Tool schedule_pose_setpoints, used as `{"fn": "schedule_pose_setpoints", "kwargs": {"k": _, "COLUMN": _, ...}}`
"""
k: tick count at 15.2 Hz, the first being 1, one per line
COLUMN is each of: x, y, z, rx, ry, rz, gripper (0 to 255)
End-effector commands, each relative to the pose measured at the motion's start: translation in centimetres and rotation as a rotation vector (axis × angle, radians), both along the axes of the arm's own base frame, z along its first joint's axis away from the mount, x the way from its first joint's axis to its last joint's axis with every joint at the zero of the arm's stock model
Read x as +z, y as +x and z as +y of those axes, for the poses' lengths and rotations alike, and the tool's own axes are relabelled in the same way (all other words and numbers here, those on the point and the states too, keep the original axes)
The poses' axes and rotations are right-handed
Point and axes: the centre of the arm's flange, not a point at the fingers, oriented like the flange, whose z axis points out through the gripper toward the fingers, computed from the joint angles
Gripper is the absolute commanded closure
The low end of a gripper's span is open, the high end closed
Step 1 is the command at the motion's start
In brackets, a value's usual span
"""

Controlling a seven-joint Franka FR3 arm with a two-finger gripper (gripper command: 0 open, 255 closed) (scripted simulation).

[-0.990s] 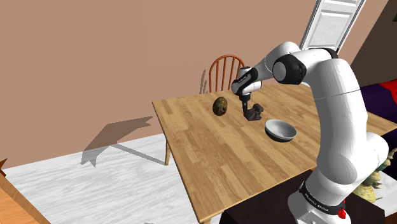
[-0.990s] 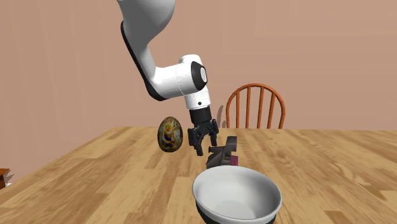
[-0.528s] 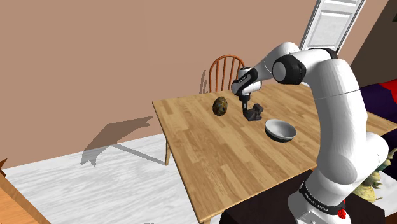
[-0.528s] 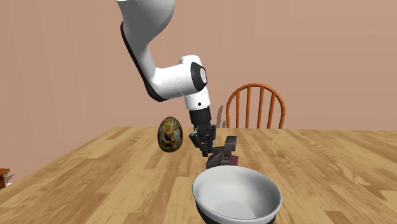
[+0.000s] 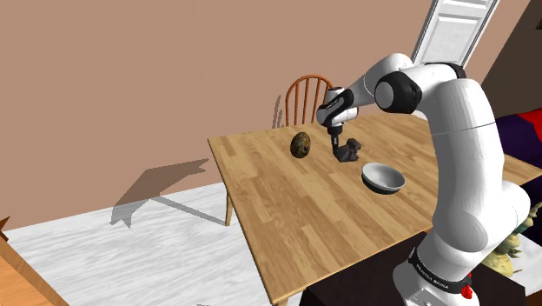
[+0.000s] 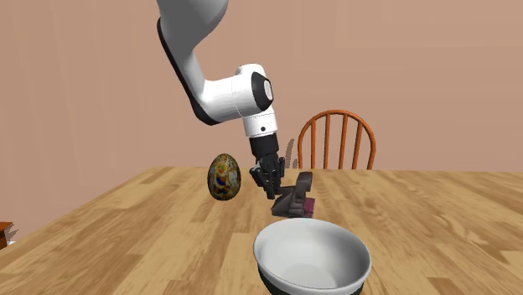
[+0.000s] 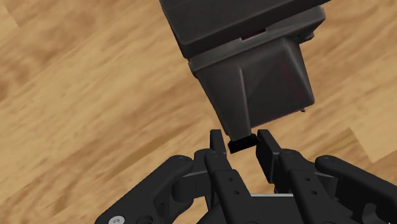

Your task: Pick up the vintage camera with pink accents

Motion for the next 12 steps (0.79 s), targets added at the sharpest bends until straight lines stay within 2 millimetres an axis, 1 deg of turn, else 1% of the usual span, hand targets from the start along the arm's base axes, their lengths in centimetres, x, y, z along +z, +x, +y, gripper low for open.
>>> {"fn": "schedule_pose_setpoints", "kwargs": {"k": 1, "x": 1.1, "y": -0.1, "z": 0.0, "rx": 0.0, "ry": 0.0, "rz": 0.0, "gripper": 255}}
{"fn": "schedule_pose_setpoints", "kwargs": {"k": 10, "x": 5.9, "y": -0.1, "z": 0.0, "rx": 0.0, "ry": 0.0, "rz": 0.0, "gripper": 255}}
{"fn": "schedule_pose_setpoints", "kwargs": {"k": 12, "x": 5.9, "y": -0.1, "z": 0.0, "rx": 0.0, "ry": 0.0, "rz": 0.0, "gripper": 255}}
